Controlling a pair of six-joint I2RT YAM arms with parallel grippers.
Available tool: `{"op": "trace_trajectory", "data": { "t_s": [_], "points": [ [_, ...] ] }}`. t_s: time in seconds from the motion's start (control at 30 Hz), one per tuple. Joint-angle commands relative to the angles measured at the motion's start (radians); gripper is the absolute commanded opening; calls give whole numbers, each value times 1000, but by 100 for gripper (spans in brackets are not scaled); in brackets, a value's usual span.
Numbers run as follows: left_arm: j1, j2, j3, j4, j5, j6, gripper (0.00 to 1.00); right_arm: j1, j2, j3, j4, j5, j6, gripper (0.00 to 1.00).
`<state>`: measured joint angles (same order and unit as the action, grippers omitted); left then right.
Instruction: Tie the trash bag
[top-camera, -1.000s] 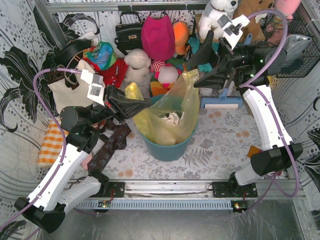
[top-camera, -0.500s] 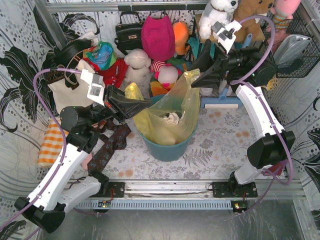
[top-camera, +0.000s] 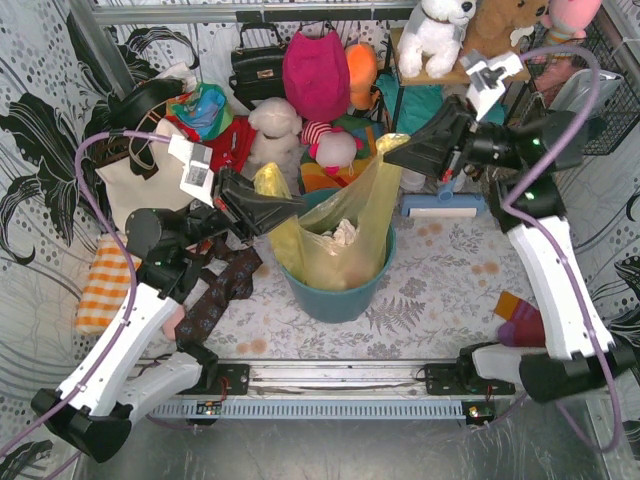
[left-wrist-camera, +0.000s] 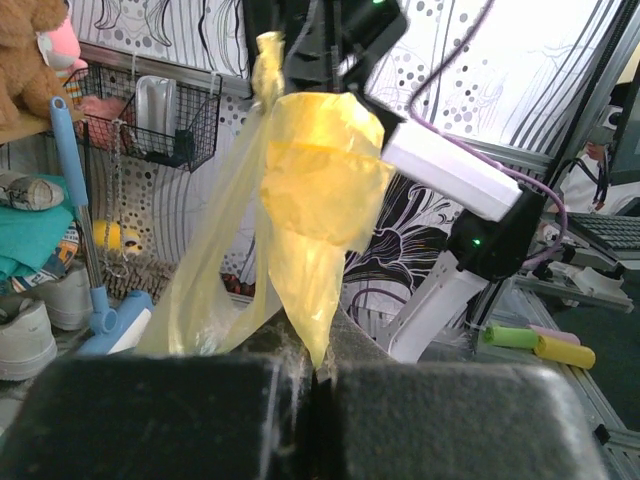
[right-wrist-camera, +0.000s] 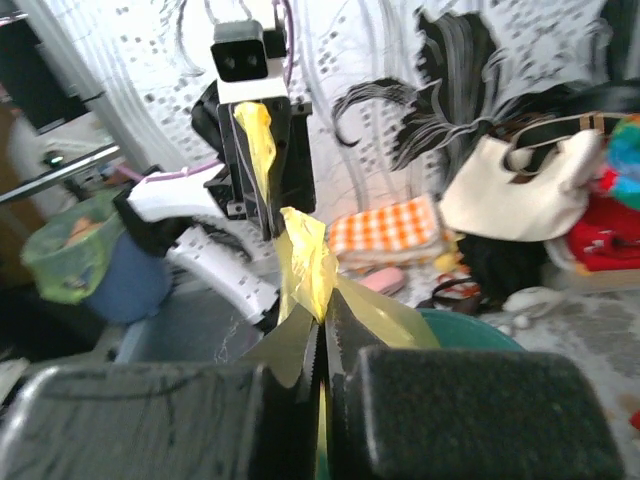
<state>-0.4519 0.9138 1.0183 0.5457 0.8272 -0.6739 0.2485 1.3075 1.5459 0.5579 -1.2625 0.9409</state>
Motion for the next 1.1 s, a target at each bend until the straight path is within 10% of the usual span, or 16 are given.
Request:
{"op": "trace_trajectory", "data": {
  "t_s": [0.0,0.83,1.07],
  "points": [
    [-5,12,13,61,6,-45,0,10,-152,-4,-530,252,-418,0],
    [-15,279,237,-282,348,-231,0,480,-83,99,-845,505,-687,0],
    [-15,309,386,-704,336,48,3,515,-48,138,-899,503,-723,0]
  ]
}}
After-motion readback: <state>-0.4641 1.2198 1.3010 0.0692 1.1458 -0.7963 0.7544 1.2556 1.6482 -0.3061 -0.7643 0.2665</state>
